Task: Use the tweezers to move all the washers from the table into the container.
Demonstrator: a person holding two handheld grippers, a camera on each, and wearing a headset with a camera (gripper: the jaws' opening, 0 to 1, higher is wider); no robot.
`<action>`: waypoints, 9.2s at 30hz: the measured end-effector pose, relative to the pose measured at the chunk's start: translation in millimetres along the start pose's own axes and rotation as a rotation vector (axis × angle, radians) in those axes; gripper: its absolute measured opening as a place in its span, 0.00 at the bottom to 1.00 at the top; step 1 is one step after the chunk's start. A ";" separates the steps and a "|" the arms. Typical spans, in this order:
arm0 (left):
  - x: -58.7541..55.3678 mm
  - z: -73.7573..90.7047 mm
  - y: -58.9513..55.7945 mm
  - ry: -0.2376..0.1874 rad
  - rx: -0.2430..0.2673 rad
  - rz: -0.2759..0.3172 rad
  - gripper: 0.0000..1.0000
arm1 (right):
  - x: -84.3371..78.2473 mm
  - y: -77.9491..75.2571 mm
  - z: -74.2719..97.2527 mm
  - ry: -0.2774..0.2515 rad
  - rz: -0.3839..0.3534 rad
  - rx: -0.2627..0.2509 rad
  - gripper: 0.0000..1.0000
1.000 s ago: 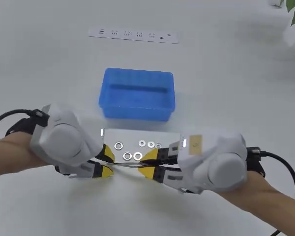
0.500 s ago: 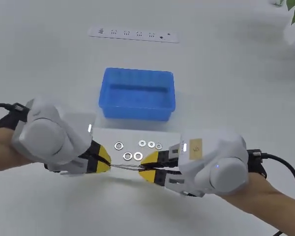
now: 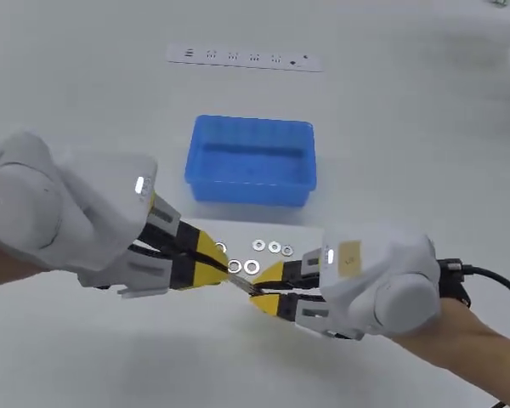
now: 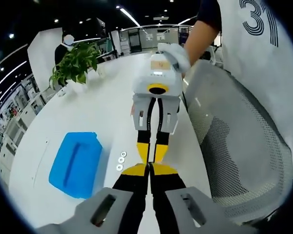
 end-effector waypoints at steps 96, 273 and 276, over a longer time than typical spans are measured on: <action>3.5 -13.6 37.4 -0.164 0.055 0.118 0.05 | -0.3 -33.3 -11.6 -0.036 -0.085 -0.070 0.11; -11.7 1.6 31.4 -0.266 0.092 0.168 0.05 | 9.0 -38.4 -30.2 -0.066 -0.037 0.091 0.12; -11.1 1.5 30.4 -0.265 0.084 0.172 0.05 | 8.8 -37.5 -30.2 -0.067 -0.044 0.092 0.12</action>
Point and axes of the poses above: the centre of the closed fingertips' face, and the gripper's own axes: z roughly backward along the fingers, y roughly to its left, x roughly out of its top, the point moved 7 cm from there along z, roughly backward along the fingers, and after that the axes turned 13 degrees about -y, right-handed, at the moved point
